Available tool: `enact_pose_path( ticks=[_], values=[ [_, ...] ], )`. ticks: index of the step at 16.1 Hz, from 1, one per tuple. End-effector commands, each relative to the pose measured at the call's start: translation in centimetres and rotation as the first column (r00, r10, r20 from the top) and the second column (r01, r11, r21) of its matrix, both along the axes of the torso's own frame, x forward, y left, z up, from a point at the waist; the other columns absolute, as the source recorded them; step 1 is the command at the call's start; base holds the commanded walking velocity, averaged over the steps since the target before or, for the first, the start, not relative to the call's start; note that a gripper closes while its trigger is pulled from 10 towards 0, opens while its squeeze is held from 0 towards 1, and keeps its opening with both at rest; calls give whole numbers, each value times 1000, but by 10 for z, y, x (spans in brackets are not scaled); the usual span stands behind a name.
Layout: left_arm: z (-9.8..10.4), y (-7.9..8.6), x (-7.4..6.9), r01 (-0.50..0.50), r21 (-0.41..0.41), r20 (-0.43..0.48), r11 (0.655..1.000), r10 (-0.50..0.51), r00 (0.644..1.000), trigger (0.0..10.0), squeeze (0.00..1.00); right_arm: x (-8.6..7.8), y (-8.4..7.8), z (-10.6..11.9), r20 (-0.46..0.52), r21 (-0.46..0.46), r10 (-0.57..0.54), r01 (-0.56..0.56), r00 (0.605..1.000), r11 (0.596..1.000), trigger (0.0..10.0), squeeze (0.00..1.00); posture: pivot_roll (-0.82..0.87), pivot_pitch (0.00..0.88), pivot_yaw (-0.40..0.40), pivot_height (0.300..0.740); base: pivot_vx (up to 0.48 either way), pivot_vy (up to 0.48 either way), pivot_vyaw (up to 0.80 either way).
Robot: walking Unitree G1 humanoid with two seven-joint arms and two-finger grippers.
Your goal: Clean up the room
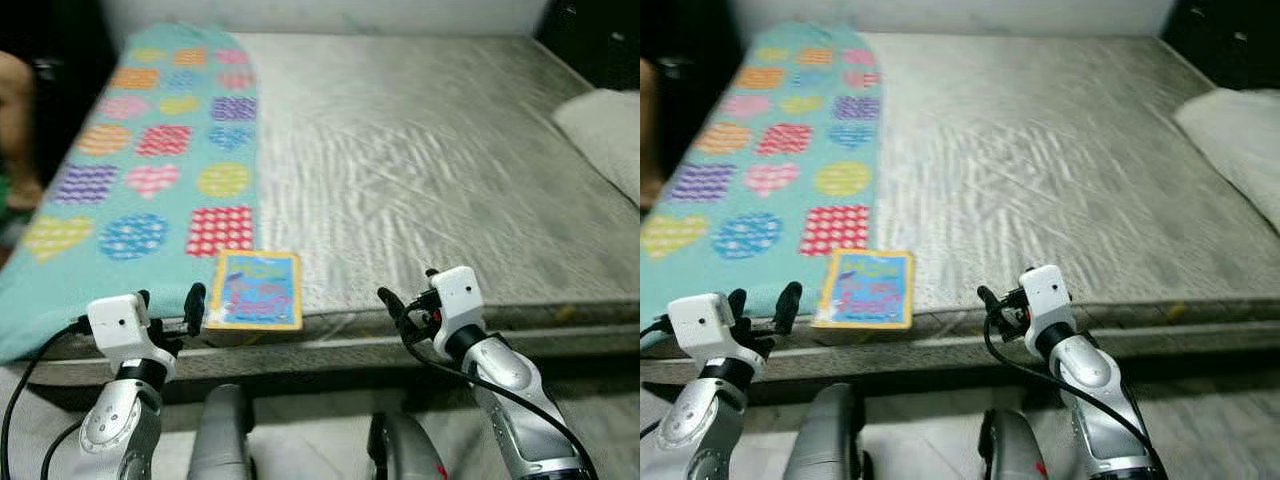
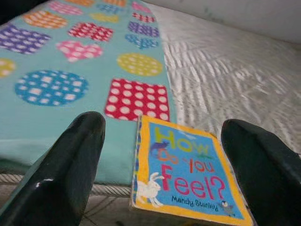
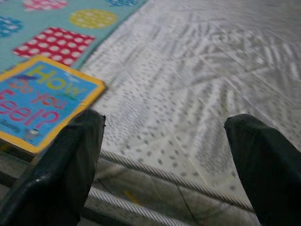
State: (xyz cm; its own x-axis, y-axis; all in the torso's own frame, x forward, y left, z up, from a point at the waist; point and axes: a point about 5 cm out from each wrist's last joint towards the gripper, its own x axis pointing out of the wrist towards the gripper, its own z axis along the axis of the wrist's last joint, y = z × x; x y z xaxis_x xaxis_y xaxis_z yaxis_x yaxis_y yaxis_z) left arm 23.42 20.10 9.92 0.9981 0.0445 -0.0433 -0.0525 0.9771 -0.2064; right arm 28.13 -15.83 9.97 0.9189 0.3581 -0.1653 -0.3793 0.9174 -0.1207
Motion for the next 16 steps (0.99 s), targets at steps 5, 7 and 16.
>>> enact_pose_path(
  ticks=[5, 7, 16],
  values=[
    [0, 4, 0, -34, -13, -8, 999, 34, 999, 10000, 0, -1, 1, 0, 3, -1, 18, -18, 1000, 1000, 10000, 0, 2, 144, -42, 562, 0, 0, 0],
    [2, 4, 0, -38, -14, -4, 999, 38, 999, 10000, 0, -2, 0, 0, 1, -6, 22, -22, 1000, 1000, 10000, 0, 3, 155, -43, 552, 0, 0, 0],
    [7, -1, -14, -73, -49, -12, 996, 73, 997, 10000, 0, -9, -6, -1, -30, -20, 35, -36, 999, 999, 10000, 0, 0, 232, -88, 547, 0, 0, 0]
  ],
)
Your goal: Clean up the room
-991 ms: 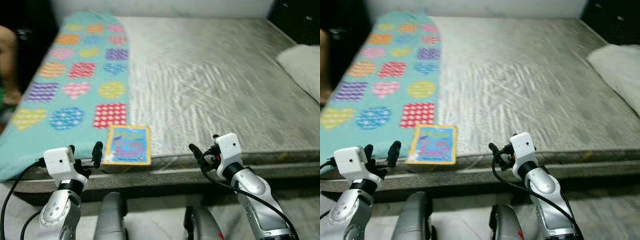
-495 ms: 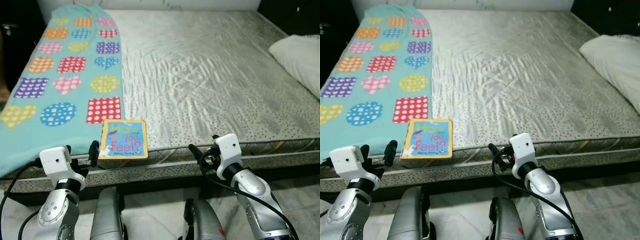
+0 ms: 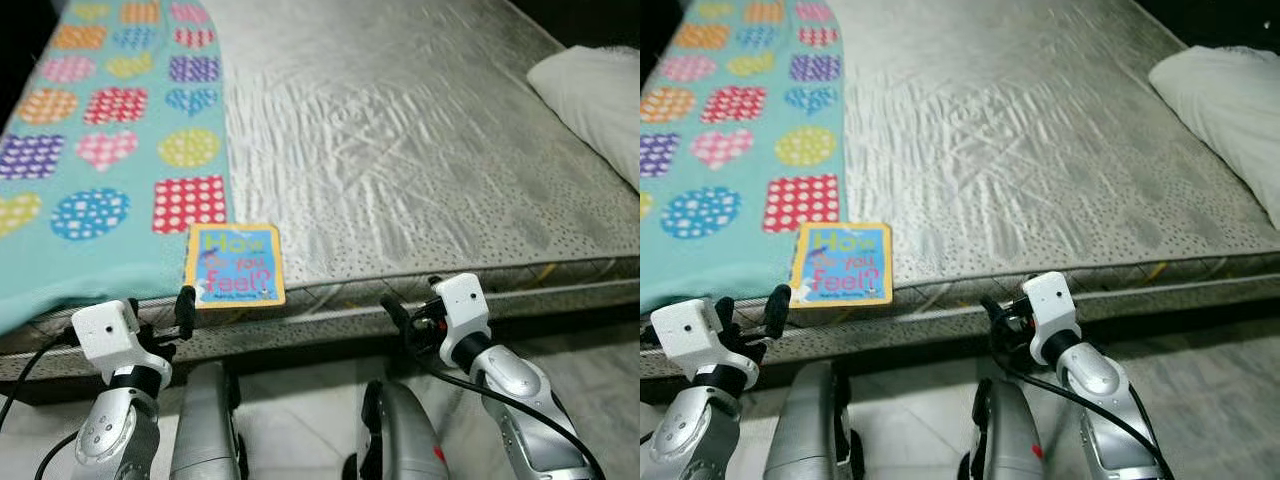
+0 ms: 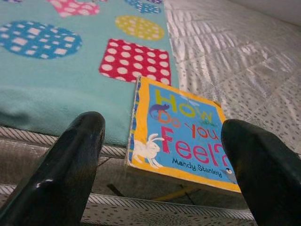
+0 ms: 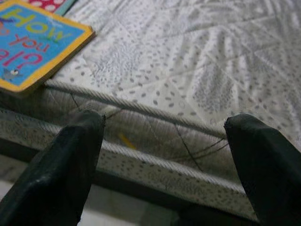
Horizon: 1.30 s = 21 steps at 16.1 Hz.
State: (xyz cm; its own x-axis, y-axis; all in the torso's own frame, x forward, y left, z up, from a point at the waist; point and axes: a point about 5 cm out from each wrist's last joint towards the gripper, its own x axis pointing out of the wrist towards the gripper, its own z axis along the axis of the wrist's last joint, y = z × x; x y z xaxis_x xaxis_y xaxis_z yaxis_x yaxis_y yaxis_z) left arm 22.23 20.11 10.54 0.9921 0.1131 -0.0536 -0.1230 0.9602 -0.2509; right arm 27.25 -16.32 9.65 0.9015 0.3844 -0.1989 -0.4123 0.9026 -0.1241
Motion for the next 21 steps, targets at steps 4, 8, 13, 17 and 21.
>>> enact_pose_path(
  ticks=[4, 8, 13, 17, 21],
  values=[
    [2, -2, -5, 8, -1, -8, 1000, -8, 1000, 10000, 0, -2, -5, 2, -8, -16, -2, 2, 1000, 1000, 10000, 0, -3, 249, -85, 547, 0, 366, 0],
    [3, -3, -2, 16, 3, -11, 1000, -16, 1000, 10000, 0, -1, -7, 2, -9, -21, -12, 12, 1000, 1000, 10000, 0, 1, 245, -75, 547, 0, 480, 0],
    [9, -5, 1, 43, 12, 37, 999, -43, 998, 10000, 0, 0, -8, 1, 0, -33, -23, 23, 1000, 999, 10000, 0, 4, 237, -74, 547, 0, 96, 0],
    [11, -6, 1, 53, 14, 47, 999, -54, 997, 10000, 0, 3, -10, 2, 15, -48, -31, 31, 999, 998, 10000, 0, 8, 229, -73, 547, 0, 0, 0],
    [10, -7, 2, 54, 7, 41, 999, -54, 998, 10000, 0, 3, -8, 3, 20, -42, -21, 22, 1000, 999, 10000, 0, 9, 226, -77, 542, 0, 0, 0]
  ],
)
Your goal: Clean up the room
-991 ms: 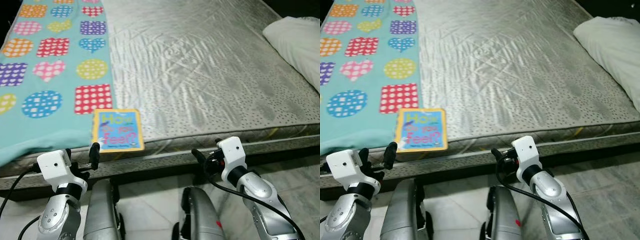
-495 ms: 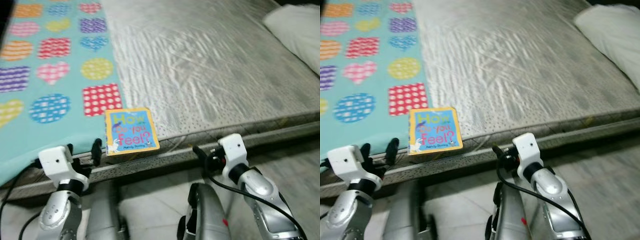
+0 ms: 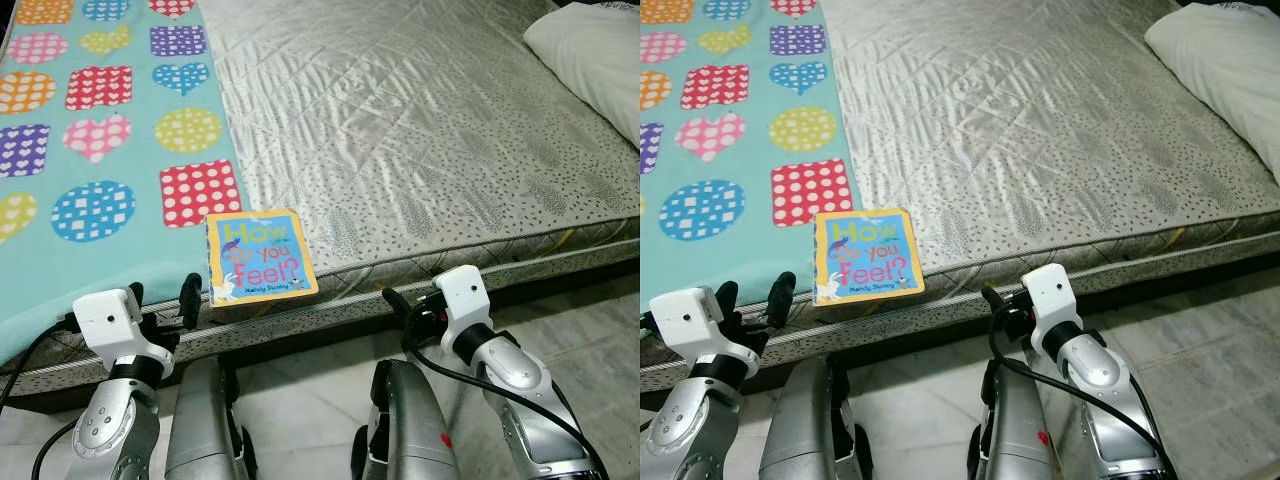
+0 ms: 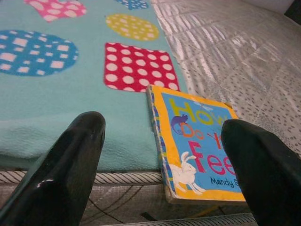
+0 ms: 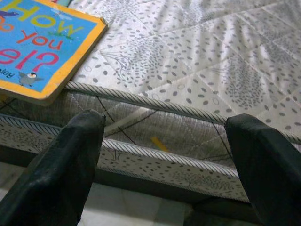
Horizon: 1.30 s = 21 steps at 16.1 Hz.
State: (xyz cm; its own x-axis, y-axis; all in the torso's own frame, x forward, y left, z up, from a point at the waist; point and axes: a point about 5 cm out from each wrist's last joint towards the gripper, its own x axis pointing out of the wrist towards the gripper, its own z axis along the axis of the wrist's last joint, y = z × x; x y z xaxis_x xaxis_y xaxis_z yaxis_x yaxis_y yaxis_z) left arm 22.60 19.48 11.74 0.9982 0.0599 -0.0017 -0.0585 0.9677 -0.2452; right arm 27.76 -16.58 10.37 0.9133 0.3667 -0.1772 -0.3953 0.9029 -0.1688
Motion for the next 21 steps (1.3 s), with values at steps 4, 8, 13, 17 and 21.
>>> enact_pose_path(
  ticks=[4, 8, 13, 17, 21],
  values=[
    [-7, 2, 12, -45, -68, -23, 997, 44, 999, 10000, 0, -6, -10, -5, -25, -14, -12, 12, 1000, 1000, 10000, 0, -17, 244, -88, 527, 0, 0, 0],
    [-12, 7, 26, -101, -175, -45, 979, 94, 995, 10000, 0, -20, -28, -5, -38, -60, -35, 32, 999, 998, 10000, 0, -59, 286, -102, 527, 0, 0, 0],
    [-19, 3, 43, -77, -250, -91, 965, 56, 994, 10000, 0, -32, -38, -4, -65, -87, -53, 47, 996, 995, 10000, 0, -91, 332, -120, 492, 0, 0, 0],
    [-26, -4, 57, -1, -280, -135, 960, -38, 990, 10000, 0, -33, -39, -3, -70, -96, -49, 43, 996, 994, 10000, 0, -96, 336, -128, 492, 0, 0, 0],
    [-27, -19, 59, 112, -307, -135, 945, -160, 978, 10000, 0, -29, -37, -1, -62, -96, -50, 44, 997, 994, 10000, 0, -95, 329, -122, 492, 0, 0, 0]
  ],
)
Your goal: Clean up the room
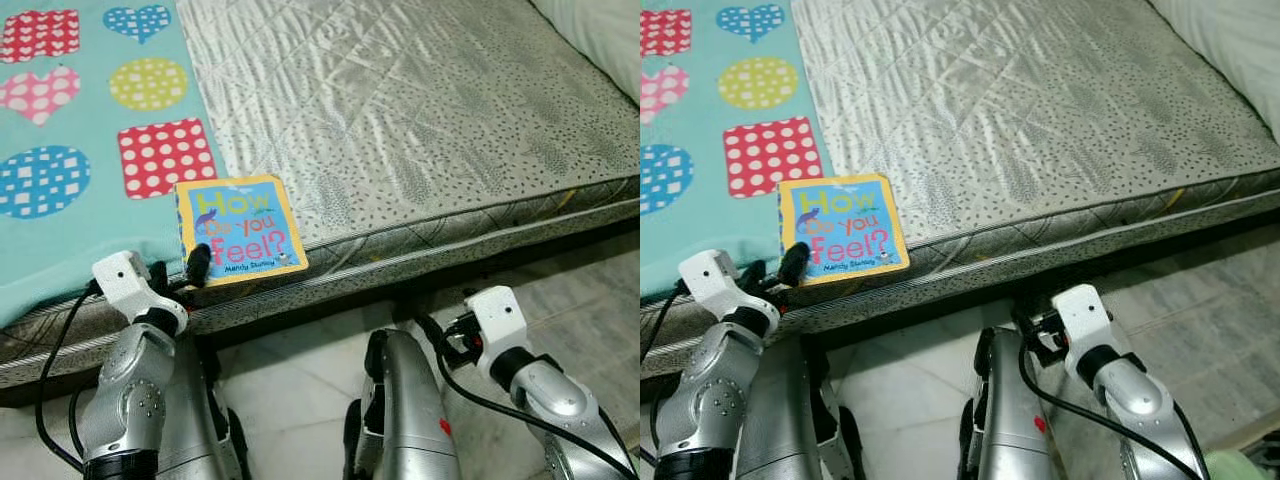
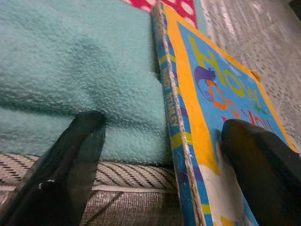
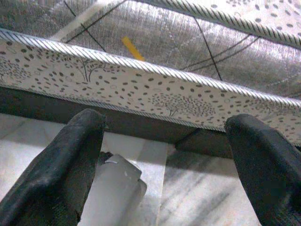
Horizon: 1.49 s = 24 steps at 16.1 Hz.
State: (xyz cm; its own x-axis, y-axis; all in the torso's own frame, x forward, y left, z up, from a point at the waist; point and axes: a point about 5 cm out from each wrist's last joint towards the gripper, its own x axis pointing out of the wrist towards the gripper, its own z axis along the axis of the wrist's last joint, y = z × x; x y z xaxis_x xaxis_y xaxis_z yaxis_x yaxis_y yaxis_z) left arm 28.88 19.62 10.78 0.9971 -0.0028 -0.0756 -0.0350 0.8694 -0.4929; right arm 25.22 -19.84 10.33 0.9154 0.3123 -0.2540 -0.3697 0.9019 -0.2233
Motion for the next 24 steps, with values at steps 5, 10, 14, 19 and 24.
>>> enact_pose_path(
  ticks=[5, 10, 14, 19, 24],
  values=[
    [-10, -28, -12, 190, -15, -54, 982, -190, 980, 10000, 0, -1, -4, 0, -2, -12, -5, 5, 1000, 1000, 10000, 0, -86, 320, -113, 492, 0, 0, 0],
    [2, -38, -14, 313, -35, -15, 949, -314, 949, 10000, 0, 4, 1, 1, 12, -3, 6, -5, 1000, 1000, 10000, 0, -77, 310, -107, 492, 0, 0, 0],
    [1, -41, -17, 326, -128, 16, 937, -326, 945, 9412, 0, 5, 2, 0, 16, 0, 4, -4, 1000, 1000, 10000, 0, -71, 304, -102, 492, 0, 0, 0],
    [1, -42, -10, 358, -328, 104, 874, -343, 934, 0, 0, 7, 2, 1, 27, 0, 2, -2, 1000, 1000, 10000, 0, -84, 291, -99, 492, 0, 0, 0],
    [-2, -38, -1, 350, -424, 138, 835, -322, 937, 0, 0, 8, 3, 2, 40, -2, 1, -1, 999, 1000, 10000, 0, -90, 277, -97, 492, 0, 0, 0]
  ],
)
